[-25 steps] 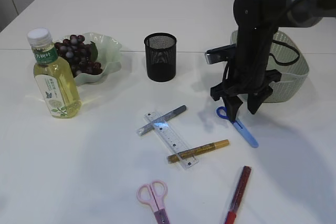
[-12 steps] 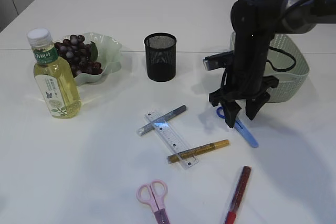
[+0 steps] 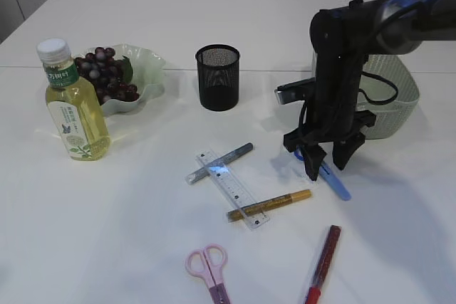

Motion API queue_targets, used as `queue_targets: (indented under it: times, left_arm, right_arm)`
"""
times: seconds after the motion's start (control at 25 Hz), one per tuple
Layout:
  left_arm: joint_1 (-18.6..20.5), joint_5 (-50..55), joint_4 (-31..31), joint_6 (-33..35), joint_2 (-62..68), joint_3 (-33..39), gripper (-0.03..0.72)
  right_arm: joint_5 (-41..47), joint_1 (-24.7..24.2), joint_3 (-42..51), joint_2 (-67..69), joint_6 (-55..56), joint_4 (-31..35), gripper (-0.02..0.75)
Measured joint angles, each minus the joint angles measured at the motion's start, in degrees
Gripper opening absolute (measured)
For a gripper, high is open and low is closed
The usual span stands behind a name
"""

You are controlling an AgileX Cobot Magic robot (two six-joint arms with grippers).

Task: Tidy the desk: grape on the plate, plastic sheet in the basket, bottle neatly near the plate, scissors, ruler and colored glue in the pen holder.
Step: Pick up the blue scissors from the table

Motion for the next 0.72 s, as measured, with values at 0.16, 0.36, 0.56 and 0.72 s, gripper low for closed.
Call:
queue_targets:
  times: [0.16, 0.36, 0.56, 0.72]
  left_arm:
    - [0.00, 0.00, 0.00, 0.00, 0.00, 0.00, 0.361]
    - [0.00, 0.00, 0.00, 0.00, 0.00, 0.00, 0.361]
    - [0.00, 0.00, -0.10, 0.00, 0.00, 0.00, 0.360]
    - [0.00, 0.00, -0.10, 0.00, 0.00, 0.00, 0.359]
  right_arm:
    - [0.00, 0.00, 0.00, 0.44, -0.14, 0.00, 0.458]
    - [0.00, 0.00, 0.00, 0.44, -0.41, 0.00, 0.458]
    - [-0.10, 0.00, 0.00, 0.44, -0.54, 0.00, 0.457]
    - [-0.10, 0.00, 0.00, 0.44, -0.54, 0.00, 0.458]
